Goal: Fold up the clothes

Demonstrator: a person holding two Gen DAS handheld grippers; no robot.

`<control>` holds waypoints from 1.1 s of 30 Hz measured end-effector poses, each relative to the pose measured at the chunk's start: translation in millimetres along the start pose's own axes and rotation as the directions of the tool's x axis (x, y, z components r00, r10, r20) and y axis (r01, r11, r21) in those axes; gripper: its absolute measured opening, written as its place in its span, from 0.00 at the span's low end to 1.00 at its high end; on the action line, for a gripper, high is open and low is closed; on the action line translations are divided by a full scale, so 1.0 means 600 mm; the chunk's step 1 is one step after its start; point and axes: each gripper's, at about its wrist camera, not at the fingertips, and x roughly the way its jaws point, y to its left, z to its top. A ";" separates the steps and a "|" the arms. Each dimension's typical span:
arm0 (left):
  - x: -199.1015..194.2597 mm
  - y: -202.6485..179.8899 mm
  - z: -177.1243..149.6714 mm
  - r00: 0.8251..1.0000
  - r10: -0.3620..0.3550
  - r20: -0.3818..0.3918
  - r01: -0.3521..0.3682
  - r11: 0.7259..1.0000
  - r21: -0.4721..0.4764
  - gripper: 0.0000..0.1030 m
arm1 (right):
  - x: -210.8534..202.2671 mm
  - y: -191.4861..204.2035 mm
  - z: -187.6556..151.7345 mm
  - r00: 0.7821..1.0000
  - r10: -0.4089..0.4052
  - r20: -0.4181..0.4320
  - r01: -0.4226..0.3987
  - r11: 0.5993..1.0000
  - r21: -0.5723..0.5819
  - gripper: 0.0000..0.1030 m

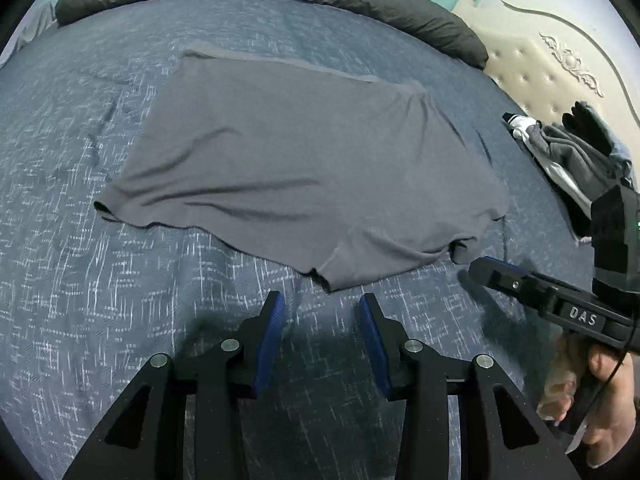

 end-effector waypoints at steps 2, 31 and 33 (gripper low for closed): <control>0.002 -0.003 0.002 1.000 0.005 0.000 -0.005 1.000 0.011 0.41 | 0.008 0.005 0.002 1.000 -0.001 -0.003 0.001 1.000 -0.009 0.43; -0.012 -0.016 0.010 0.999 -0.036 0.006 0.036 0.999 0.035 0.13 | -0.018 -0.035 0.021 0.999 0.013 0.029 -0.012 1.000 -0.008 0.02; -0.002 -0.010 0.013 0.998 -0.061 -0.008 0.061 0.998 0.001 0.17 | -0.010 -0.036 0.020 1.000 0.018 0.012 -0.018 1.000 -0.010 0.02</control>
